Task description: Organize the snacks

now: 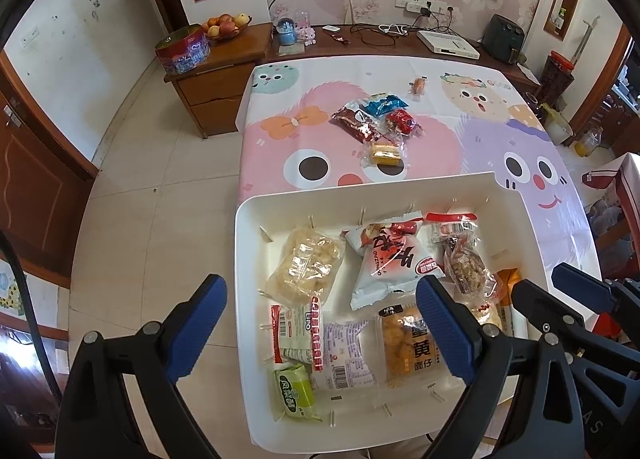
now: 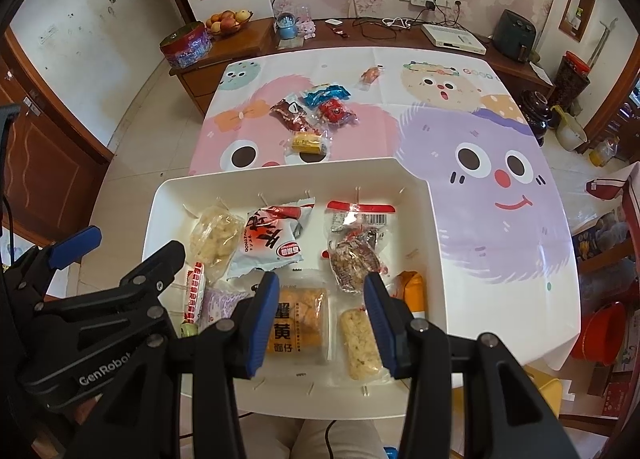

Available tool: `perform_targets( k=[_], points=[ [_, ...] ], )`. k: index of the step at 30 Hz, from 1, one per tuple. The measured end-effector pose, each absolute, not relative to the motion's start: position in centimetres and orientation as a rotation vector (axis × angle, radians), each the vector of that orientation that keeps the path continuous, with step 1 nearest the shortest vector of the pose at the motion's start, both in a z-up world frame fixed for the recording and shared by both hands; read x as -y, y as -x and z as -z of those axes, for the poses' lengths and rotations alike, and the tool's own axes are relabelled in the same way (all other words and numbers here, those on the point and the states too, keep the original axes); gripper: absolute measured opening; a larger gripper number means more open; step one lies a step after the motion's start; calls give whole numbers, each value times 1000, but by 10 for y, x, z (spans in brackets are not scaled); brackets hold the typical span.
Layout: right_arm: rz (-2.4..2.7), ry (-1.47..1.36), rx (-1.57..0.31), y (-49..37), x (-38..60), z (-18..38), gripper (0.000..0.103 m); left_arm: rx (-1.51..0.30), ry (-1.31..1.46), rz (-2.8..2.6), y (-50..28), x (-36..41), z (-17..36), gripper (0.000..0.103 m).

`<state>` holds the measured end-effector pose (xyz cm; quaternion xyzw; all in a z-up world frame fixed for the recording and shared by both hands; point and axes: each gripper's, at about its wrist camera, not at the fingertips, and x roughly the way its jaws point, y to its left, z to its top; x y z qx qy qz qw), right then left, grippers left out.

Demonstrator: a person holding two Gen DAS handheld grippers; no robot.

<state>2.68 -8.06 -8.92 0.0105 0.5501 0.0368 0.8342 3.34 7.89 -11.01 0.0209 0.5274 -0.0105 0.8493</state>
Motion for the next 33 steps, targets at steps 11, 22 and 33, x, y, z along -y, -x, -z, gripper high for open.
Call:
perform_targets(
  k=[11,22,33],
  points=[
    [-62,-17,-1167,-36,84,84,45,-1122,-42,32,-50,-79,114,95],
    [-64,-6,-1176,-61,89,90,45,-1144,-33,13,-75,-83,119,95],
    [-147,24,-1084,-122,99,43,45,-1068,-20,-21,-142,-81,78,95]
  ],
)
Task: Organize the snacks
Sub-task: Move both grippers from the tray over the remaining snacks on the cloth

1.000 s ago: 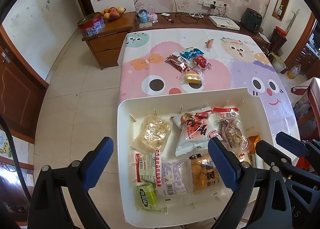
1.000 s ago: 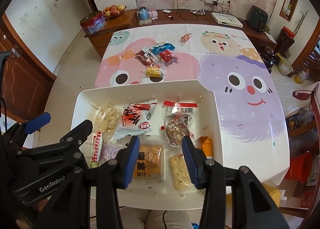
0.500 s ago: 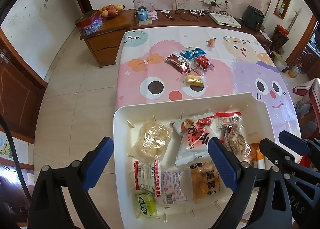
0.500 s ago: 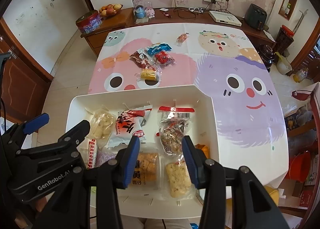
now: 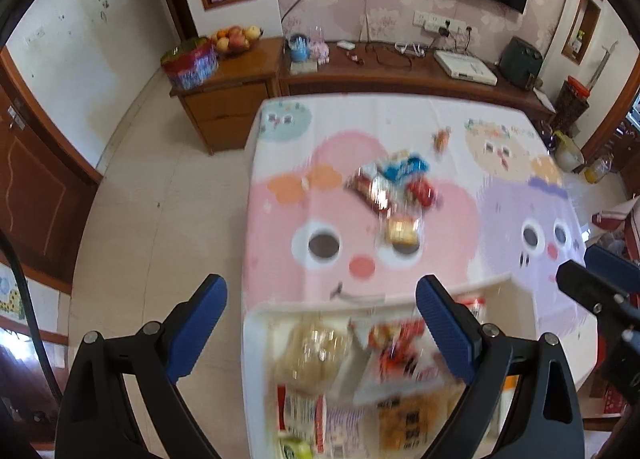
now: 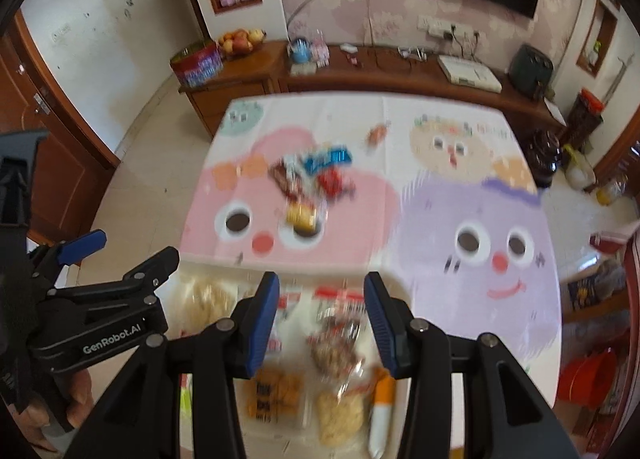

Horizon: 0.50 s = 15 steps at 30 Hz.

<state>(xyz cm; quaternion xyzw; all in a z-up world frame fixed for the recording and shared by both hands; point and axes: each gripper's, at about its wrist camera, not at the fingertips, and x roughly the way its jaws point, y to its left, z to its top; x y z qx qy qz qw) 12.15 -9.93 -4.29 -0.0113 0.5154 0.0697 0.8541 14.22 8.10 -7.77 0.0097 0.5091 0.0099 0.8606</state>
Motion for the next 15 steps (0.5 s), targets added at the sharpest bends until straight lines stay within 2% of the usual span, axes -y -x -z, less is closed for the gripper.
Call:
perform_targets(
  k=[9,15],
  points=[
    [-189,-11,-1004,-199,123,-7,45,-1005,-17,-34,-221,-65,39,95],
    [-222,-16,-1064,-258,130,16,45,-1031,-7,-47,-274,-56,59,95]
  ],
)
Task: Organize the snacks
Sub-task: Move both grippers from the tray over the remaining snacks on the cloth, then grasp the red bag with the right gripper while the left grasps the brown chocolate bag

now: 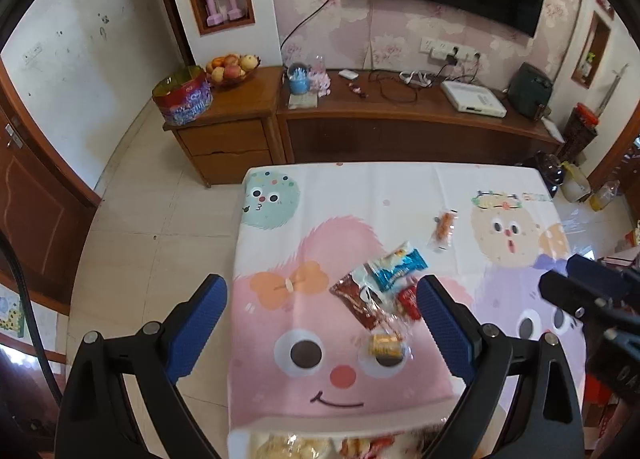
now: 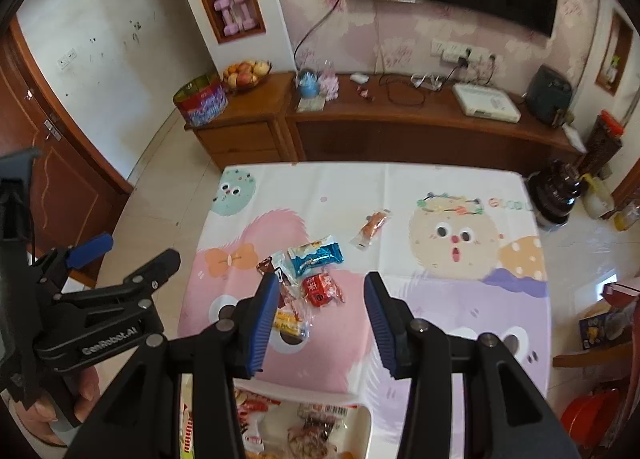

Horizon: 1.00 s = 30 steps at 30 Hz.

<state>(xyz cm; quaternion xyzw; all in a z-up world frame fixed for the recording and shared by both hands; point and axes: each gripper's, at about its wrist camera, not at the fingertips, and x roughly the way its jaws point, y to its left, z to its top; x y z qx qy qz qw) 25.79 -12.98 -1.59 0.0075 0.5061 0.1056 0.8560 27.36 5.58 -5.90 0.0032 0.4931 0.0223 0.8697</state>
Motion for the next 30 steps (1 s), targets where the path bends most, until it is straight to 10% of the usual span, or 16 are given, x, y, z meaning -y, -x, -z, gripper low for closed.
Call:
perform_targets(
  k=[30],
  points=[
    [-377,66,-1439,-349,88,229,51,-1431,123,-106,-361,-65,255,95]
  ],
)
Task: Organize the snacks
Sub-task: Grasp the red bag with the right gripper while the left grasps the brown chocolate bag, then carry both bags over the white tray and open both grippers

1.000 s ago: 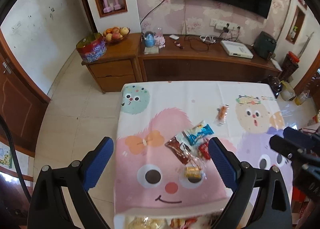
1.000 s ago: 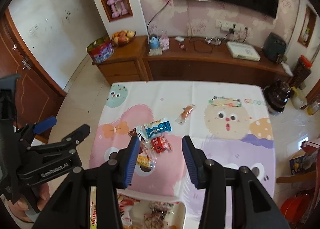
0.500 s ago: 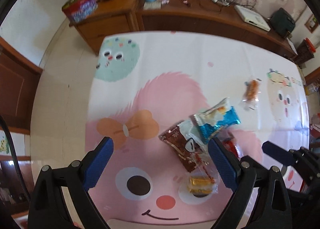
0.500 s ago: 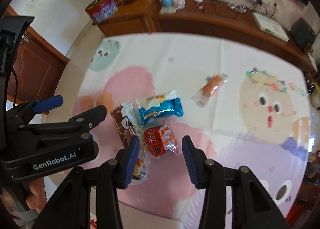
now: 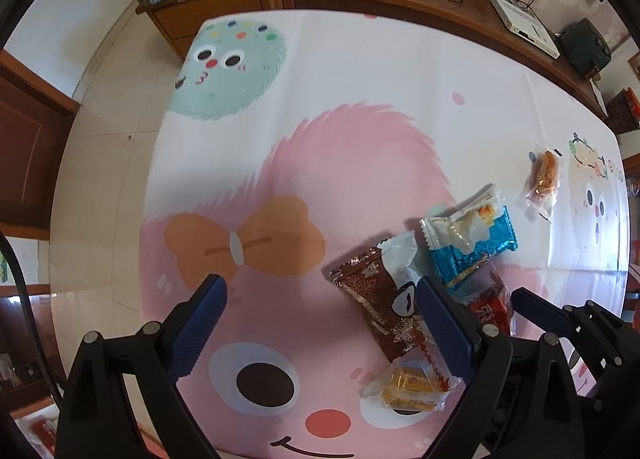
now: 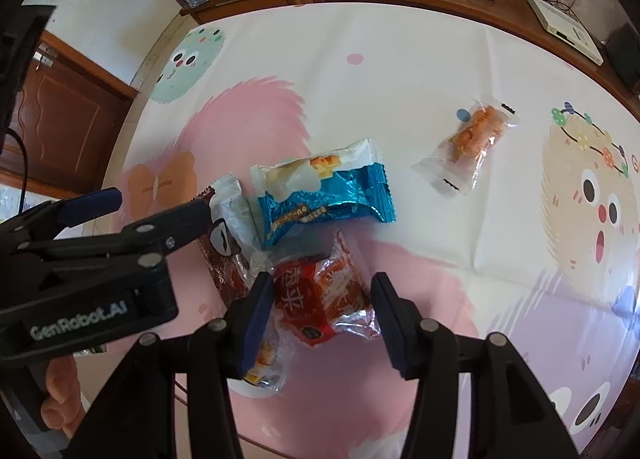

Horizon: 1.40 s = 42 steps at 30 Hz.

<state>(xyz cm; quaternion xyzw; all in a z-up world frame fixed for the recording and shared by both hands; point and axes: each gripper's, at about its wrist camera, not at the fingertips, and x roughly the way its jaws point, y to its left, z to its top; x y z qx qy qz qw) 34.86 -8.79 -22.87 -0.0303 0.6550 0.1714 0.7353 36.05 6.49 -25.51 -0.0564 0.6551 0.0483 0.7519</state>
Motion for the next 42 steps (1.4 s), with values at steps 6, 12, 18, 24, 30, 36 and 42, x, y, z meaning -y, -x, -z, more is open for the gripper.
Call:
perform_targets(
  k=[6,12,18,24,30,36,42],
  points=[
    [-409,92,-1460,-344,92,231,51,-1481,164,-101,-361,-62,270,95],
    [-410,38,-1476,-343,105,231,51,-1485,218,-105,-361,-63,278,95],
    [-418,-12,-1477,-342,115,226,51,-1504,333,-139,-362,-71,287,88],
    [-410,34,-1481,-338,109,233,56,-1491,338,-188,-361,-71,288,83],
    [-412,67,-1475,-335,101,238,58,-1451,245,-216,-358,-60,275,35],
    [-398,90,-1459,-330,100,233,49,-1450,255,-184,-352,-60,271,32],
    [-377,73,-1429,-321,109,224,49,-1397,229,-144,-335,-59,240,31]
  ],
)
